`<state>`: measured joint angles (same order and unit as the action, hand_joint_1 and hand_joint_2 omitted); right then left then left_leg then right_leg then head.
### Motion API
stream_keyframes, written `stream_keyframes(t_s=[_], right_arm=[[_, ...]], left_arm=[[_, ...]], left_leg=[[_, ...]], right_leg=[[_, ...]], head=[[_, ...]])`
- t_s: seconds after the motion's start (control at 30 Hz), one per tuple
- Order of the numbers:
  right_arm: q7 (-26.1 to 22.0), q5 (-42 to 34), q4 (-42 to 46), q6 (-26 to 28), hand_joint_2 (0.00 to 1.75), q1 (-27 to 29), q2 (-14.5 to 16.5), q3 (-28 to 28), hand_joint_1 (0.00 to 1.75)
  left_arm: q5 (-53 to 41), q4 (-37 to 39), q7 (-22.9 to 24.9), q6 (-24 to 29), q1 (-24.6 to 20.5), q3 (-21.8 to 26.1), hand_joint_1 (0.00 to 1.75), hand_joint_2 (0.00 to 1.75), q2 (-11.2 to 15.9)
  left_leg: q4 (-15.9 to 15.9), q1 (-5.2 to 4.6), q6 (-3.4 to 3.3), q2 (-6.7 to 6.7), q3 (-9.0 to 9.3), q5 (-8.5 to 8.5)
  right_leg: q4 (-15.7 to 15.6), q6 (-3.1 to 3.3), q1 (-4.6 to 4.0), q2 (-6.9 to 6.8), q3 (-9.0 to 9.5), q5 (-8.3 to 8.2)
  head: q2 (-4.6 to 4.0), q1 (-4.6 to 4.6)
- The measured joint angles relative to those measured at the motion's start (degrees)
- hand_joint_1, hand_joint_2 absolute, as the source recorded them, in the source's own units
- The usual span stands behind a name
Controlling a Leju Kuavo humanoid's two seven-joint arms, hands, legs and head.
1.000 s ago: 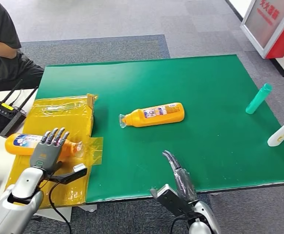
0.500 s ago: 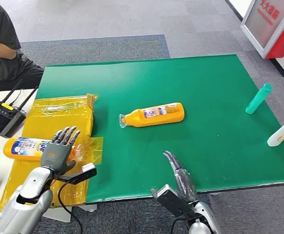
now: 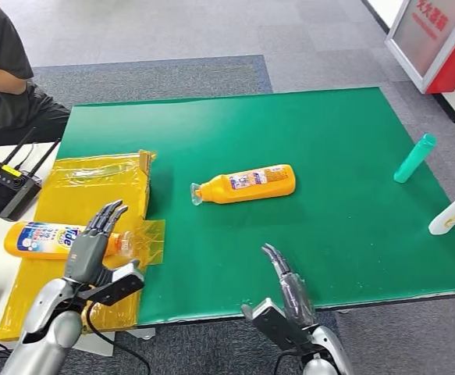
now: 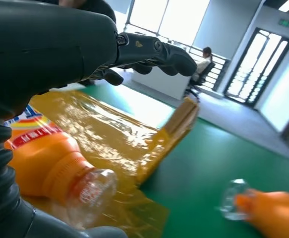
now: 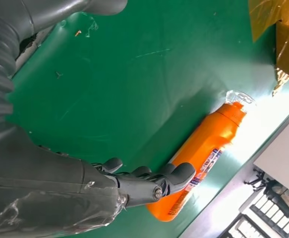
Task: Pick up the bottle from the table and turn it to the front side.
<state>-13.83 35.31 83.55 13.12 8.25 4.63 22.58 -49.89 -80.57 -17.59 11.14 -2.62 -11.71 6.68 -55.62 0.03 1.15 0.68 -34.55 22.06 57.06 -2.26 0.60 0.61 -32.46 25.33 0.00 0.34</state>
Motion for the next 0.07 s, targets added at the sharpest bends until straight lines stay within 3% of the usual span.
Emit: stream_keyframes(t_s=[0.07], right_arm=[[-0.5,-0.7,0.0,0.0,1.75,0.1,0.0,0.0,0.0]], left_arm=[[5.7,-2.5,-4.3,-1.5,2.0,1.0,0.0,1.75,-0.9]], left_leg=[[0.0,0.0,-0.01,0.0,0.0,0.04]], right_leg=[[0.0,0.0,0.01,0.0,0.0,0.02]], head=[[0.0,-0.01]])
